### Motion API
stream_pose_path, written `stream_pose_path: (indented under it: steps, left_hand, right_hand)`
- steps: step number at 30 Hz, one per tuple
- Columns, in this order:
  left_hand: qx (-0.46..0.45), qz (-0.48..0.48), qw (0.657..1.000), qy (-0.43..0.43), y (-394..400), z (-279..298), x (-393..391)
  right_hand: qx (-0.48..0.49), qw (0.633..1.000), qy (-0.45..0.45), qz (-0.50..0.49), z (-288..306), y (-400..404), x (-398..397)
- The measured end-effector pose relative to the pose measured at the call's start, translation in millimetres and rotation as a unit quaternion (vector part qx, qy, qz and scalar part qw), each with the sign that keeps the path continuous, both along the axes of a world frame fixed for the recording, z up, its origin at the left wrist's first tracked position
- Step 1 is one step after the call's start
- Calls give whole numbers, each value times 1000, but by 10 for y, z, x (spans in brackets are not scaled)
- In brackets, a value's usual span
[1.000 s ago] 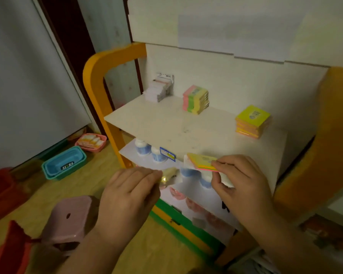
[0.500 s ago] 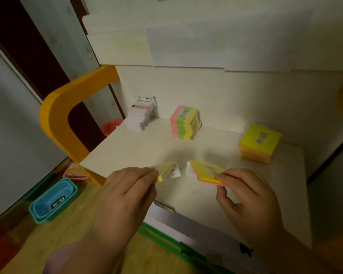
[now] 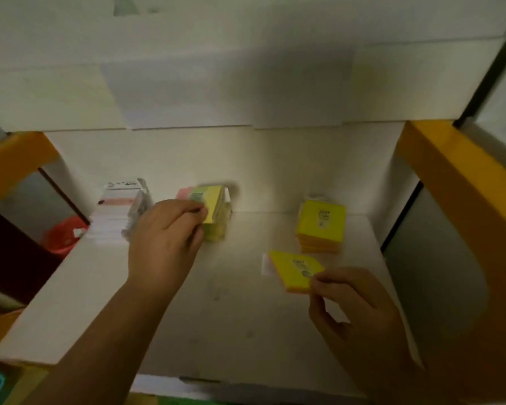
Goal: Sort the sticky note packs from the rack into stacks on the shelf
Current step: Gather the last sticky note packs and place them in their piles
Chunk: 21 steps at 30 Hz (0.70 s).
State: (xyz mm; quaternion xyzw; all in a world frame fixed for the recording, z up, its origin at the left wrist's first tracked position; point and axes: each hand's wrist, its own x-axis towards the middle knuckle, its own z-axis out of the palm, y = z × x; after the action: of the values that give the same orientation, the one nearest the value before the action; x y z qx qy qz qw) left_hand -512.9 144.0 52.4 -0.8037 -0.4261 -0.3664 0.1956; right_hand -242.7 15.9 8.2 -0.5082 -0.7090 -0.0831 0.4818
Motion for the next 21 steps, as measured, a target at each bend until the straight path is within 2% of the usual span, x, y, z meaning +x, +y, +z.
stream_pose_path:
  steps: [5, 8, 13, 21]
  left_hand:
    - [-43, -29, 998, 36, 589, -149, -128]
    - [-99, -45, 992, 61, 806, -284, -207]
    - [-158, -59, 982, 82, 797, -390, -304]
    - [-153, -140, 978, 36, 782, -304, -311]
  right_hand:
    - [-1, 996, -41, -74, 15, 41, -2]
    - [10, 991, -38, -131, 19, 93, 10]
    - [35, 979, -30, -198, 39, 297, 81]
    - [12, 966, -52, -252, -44, 760, 148]
